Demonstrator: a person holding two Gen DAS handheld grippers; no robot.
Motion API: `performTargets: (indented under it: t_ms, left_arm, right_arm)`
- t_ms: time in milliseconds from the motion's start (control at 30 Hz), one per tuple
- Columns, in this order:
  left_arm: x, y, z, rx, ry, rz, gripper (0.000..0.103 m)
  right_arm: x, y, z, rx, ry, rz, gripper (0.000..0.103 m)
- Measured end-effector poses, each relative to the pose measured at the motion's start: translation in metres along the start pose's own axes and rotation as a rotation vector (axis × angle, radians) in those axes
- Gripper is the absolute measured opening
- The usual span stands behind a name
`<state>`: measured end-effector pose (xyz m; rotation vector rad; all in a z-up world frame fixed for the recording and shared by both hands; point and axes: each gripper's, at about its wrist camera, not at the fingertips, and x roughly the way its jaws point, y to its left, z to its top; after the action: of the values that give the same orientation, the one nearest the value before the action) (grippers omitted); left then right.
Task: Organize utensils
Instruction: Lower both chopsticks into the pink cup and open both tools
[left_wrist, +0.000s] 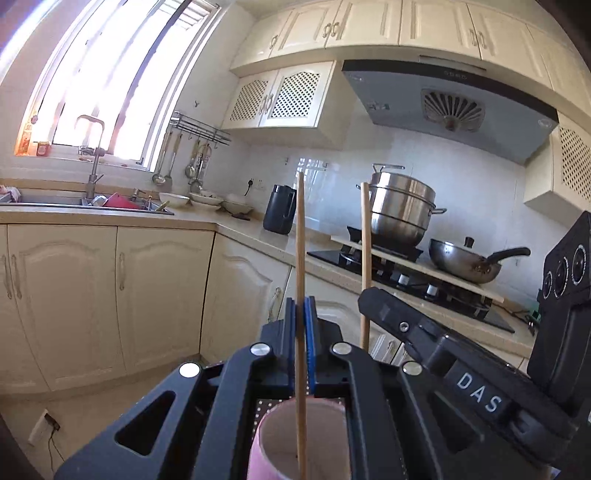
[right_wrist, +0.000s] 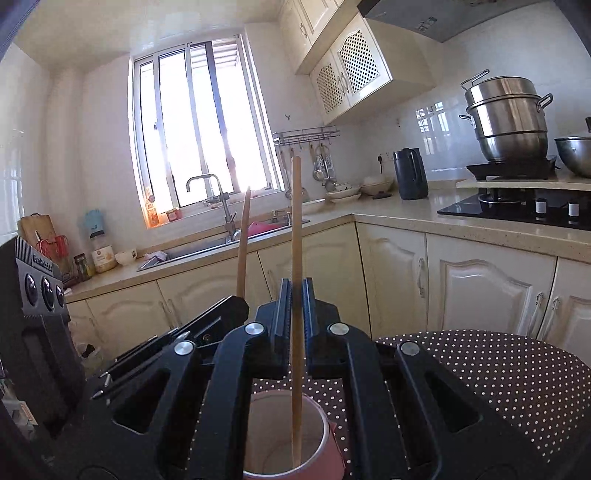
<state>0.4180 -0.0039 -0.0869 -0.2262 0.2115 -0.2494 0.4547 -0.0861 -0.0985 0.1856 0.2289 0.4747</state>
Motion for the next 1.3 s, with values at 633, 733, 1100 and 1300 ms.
performTargets:
  t_ms: [633, 733, 1100, 1300]
  left_arm:
    - [-0.022, -0.015, -0.034, 0.121, 0.128, 0.023, 0.005]
    - [-0.024, -0.014, -0.032, 0.118, 0.139, 0.013, 0.005]
    - [-0.037, -0.01, -0.026, 0.103, 0.158, 0.028, 0.032]
    - [-0.055, -0.007, -0.017, 0.081, 0.147, 0.033, 0.047]
  right_arm:
    - [-0.033, 0.019, -0.041, -0.112, 0.09, -0.051, 0.006]
    - [-0.035, 0.019, -0.04, -0.112, 0.093, -0.061, 0.006]
    - [-0.05, 0.02, -0.032, -0.085, 0.093, -0.1, 0.02]
    - [-0.071, 0.022, -0.024, -0.071, 0.061, -0.12, 0.046]
